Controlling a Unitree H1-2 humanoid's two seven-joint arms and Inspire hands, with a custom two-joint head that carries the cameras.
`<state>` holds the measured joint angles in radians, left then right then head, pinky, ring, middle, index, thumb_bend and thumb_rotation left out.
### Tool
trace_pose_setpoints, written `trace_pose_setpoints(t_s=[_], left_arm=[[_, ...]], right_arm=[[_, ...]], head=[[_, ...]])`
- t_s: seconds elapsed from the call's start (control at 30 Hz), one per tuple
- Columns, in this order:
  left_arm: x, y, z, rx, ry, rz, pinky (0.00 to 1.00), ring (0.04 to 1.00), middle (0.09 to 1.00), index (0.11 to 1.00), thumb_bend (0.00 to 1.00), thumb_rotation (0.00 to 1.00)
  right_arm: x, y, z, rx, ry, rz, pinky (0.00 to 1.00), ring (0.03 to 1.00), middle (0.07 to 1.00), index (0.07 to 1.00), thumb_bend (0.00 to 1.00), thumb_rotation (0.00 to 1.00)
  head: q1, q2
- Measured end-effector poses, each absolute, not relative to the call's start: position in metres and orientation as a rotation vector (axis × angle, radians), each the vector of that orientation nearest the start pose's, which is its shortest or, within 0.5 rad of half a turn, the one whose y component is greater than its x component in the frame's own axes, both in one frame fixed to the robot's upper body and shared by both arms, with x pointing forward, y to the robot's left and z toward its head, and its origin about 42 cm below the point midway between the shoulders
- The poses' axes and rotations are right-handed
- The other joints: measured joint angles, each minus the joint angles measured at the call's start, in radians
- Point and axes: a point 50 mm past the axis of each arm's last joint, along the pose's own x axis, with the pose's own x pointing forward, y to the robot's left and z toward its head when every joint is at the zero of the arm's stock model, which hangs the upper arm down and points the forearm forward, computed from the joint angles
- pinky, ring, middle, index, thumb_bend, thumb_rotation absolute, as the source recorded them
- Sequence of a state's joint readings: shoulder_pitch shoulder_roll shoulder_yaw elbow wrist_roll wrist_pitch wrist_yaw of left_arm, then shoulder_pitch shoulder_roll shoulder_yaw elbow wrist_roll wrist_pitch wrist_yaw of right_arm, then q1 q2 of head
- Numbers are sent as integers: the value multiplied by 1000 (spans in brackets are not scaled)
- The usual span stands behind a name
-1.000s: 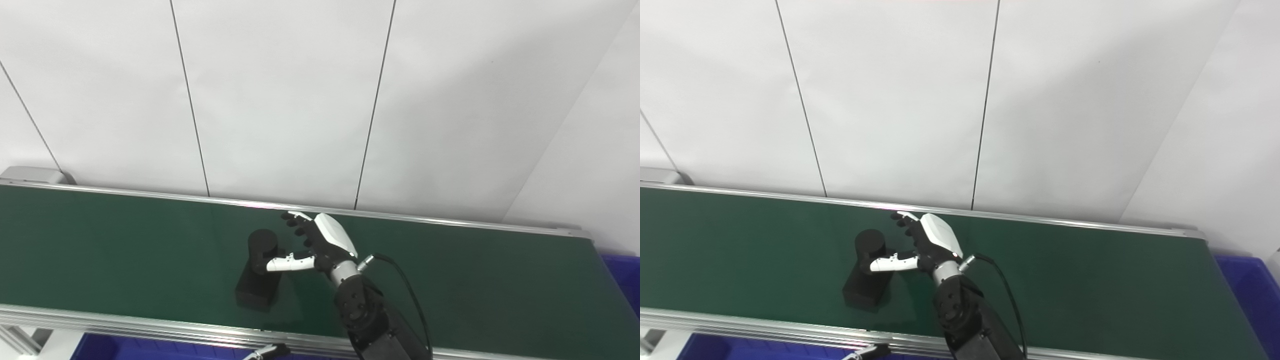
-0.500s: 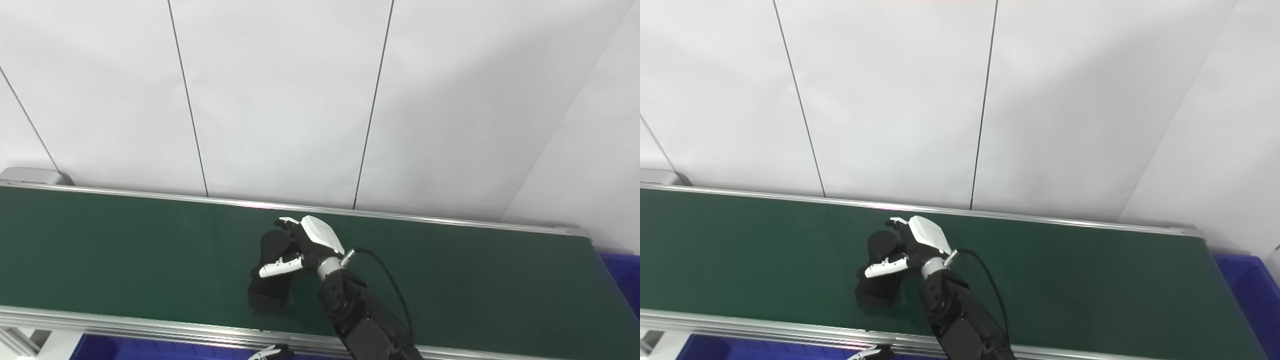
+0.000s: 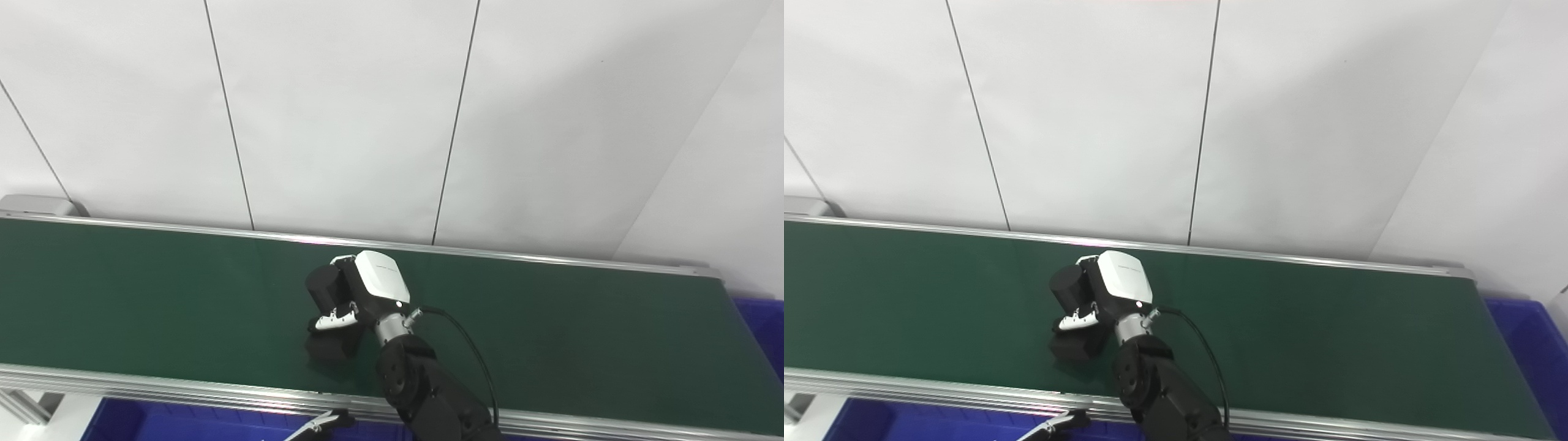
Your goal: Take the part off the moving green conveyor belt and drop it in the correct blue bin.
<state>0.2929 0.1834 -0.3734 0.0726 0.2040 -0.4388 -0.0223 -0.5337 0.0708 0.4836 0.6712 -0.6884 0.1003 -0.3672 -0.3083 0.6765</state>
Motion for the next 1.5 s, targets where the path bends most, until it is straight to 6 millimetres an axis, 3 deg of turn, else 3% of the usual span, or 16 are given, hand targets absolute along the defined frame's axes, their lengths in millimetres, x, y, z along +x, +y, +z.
trace_pose_setpoints(t_s=[0.07, 0.13, 0.2, 0.43, 0.6, 0.7, 0.8, 1.0, 1.1, 1.43, 1.5], left_arm=[[152, 180, 32, 248, -69, -439, 851, 874, 871, 775, 897, 280], [154, 181, 33, 239, -69, -439, 854, 875, 870, 774, 897, 278], [154, 182, 33, 240, -71, -444, 853, 875, 869, 774, 897, 278], [155, 184, 33, 199, -61, -443, 871, 887, 882, 783, 891, 236], [156, 183, 38, 184, -75, -447, 864, 887, 883, 792, 879, 250], [157, 180, 40, 183, -86, -434, 877, 896, 887, 798, 871, 272], [155, 179, 41, 188, -84, -437, 909, 914, 894, 804, 859, 274], [159, 178, 47, 182, -82, -433, 942, 936, 907, 816, 841, 263], [160, 176, 47, 178, -74, -434, 951, 943, 909, 820, 838, 272], [166, 178, 47, 160, -77, -421, 969, 944, 910, 840, 832, 265], [168, 179, 47, 160, -78, -421, 971, 947, 908, 841, 834, 268]], right_arm=[[401, -49, 97, -927, -168, 181, 377, 444, 559, 469, 508, 0], [398, -54, 94, -925, -180, 152, 472, 475, 547, 446, 509, 0], [395, -61, 93, -917, -186, 130, 487, 480, 545, 443, 509, 0], [375, -82, 109, -811, -237, 38, 331, 450, 550, 453, 509, 0], [353, -98, 128, -725, -283, -39, 300, 449, 551, 448, 509, 0], [323, -115, 147, -652, -328, -105, 302, 449, 549, 446, 508, 0], [296, -131, 154, -616, -312, -155, 339, 436, 554, 455, 507, 0], [241, -164, 139, -579, -195, -217, 287, 447, 530, 456, 510, 0], [214, -176, 128, -587, -137, -231, 318, 431, 536, 464, 509, 0], [152, -199, 97, -630, 38, -253, 313, 449, 528, 464, 511, 0], [145, -205, 94, -649, 62, -260, 361, 431, 538, 473, 509, 0]], head=[[-3, 2], [-6, 5], [-8, 6], [-18, 31], [-48, 89], [-51, 92], [-58, 104], [-60, 132], [-77, 129], [-84, 129], [-86, 130]])
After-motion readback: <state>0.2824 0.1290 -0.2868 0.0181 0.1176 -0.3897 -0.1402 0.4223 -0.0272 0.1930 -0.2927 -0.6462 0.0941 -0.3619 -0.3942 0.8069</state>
